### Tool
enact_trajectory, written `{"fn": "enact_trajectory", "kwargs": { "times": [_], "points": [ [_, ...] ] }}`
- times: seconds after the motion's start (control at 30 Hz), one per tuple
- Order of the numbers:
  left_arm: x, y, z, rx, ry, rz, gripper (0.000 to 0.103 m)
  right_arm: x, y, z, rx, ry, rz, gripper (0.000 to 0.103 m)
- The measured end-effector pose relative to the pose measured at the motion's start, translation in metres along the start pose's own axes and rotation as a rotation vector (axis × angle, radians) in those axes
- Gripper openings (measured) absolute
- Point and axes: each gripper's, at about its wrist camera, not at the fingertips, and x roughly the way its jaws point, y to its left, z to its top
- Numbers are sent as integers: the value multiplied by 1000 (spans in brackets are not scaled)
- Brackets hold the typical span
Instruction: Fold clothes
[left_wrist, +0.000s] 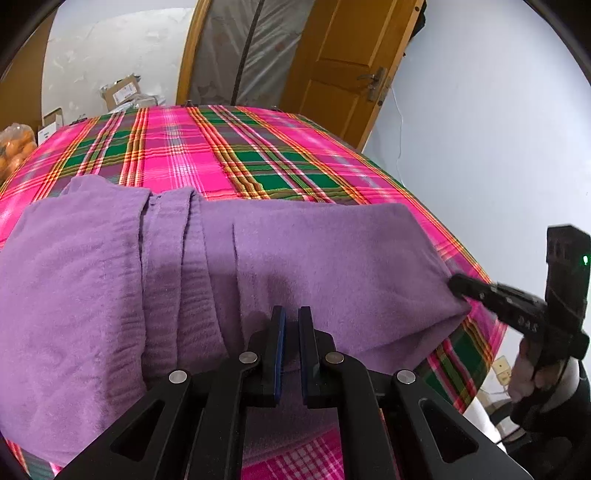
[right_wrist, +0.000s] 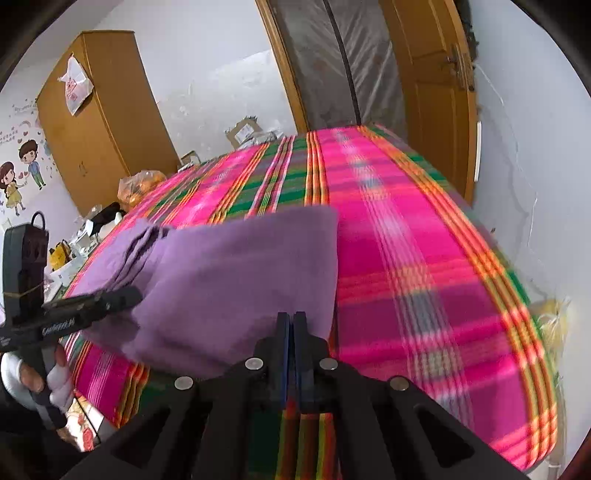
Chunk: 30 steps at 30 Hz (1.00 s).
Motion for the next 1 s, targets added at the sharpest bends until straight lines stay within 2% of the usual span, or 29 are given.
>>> {"fn": "enact_trajectory", "kwargs": {
  "times": [0.2, 0.3, 0.37, 0.47, 0.57, 0.73, 1.0],
  "points": [
    [11, -3, 38, 28, -54, 22, 7, 26, -10, 43, 44, -29, 17, 2],
    [29, 3, 54, 13, -41, 66, 7, 49, -19, 63, 90, -4, 38, 2],
    [39, 8, 58, 1, -15, 87, 7, 70, -28, 67, 126, 68, -1, 2],
    [51, 13, 55, -4, 7, 89, 7, 80, -41, 68, 182, 96, 17, 3],
    [52, 14, 55, -10, 11, 83, 7, 82, -45, 67, 201, 99, 32, 3],
    [56, 10, 57, 1, 12, 102, 7, 84, -35, 70, 160, 102, -10, 3],
    [56, 9, 57, 11, 12, 114, 7, 81, -36, 68, 150, 99, -9, 5]
  ]
}}
